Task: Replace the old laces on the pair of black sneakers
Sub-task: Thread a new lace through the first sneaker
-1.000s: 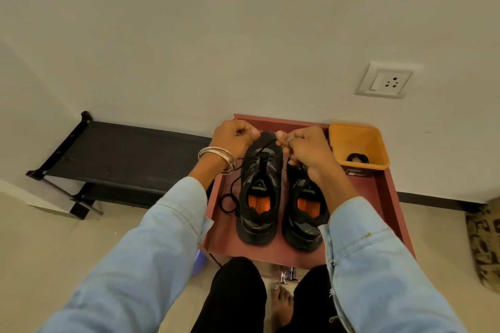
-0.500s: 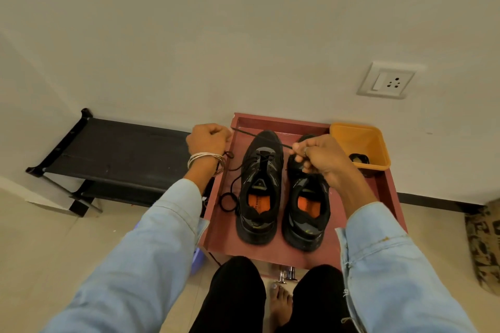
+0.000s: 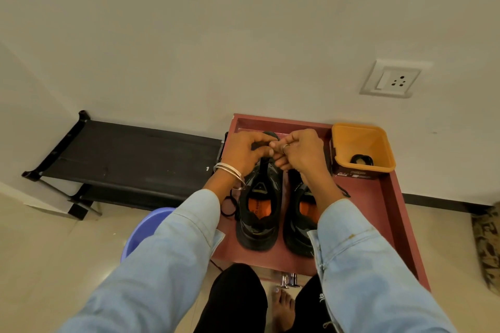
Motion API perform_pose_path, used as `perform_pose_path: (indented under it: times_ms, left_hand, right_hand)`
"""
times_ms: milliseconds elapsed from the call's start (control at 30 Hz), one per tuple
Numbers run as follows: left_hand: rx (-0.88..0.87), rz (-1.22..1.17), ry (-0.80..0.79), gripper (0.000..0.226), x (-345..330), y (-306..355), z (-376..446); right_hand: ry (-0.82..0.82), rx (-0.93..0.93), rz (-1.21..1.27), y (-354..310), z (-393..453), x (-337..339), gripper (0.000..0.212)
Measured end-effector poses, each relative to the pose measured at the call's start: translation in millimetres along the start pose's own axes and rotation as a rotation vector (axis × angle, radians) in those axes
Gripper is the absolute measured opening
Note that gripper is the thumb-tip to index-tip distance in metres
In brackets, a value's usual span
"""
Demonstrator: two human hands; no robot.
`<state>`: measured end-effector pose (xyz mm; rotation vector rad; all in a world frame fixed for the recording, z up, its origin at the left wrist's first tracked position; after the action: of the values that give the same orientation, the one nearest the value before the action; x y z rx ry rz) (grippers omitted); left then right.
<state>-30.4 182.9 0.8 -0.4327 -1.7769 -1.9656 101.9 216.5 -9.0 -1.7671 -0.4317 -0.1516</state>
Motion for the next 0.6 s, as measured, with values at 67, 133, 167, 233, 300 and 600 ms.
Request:
perform_pose_path:
  times_ms: [67, 133, 167, 233, 300, 600]
  left_hand:
    - [0.017, -0.024, 0.036, 0.020, 4, -5, 5]
    - [0.026, 0.044, 0.062, 0.014, 8, -12, 8]
    - [0.039, 0.075, 0.067, 0.012, 9, -15, 8]
    - [0.083, 0.092, 0.064, 0.009, 5, -23, 6]
    - [0.133, 0.131, 0.053, 0.009, -4, -32, 3]
    - [0.358, 0.393, 0.030, 0.013, -40, -67, 8]
  right_hand:
    - [0.009, -0.014, 0.034, 3, 3, -1, 0.017]
    - [0.016, -0.033, 0.059, 10, 6, -1, 0.012]
    - [0.025, -0.045, 0.060, 15, 7, -1, 0.011]
    - [0.012, -0.068, -0.009, 26, 6, -3, 0.012]
    - [-0.093, -0.087, -0.189, 38, 2, -13, 0.036]
    - [-0.085, 0.022, -0.713, 59, -9, -32, 0.022]
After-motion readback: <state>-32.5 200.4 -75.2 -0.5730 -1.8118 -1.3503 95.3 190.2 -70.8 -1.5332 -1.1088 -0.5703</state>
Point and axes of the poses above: each hand's wrist, its own z-axis towards the middle knuckle, its own x-axis out of the back of the hand, y = z × x, the point moved 7 cm from there along z, towards the middle knuckle, and after that the axes turned 1 degree about -x, right-handed, at the moved point
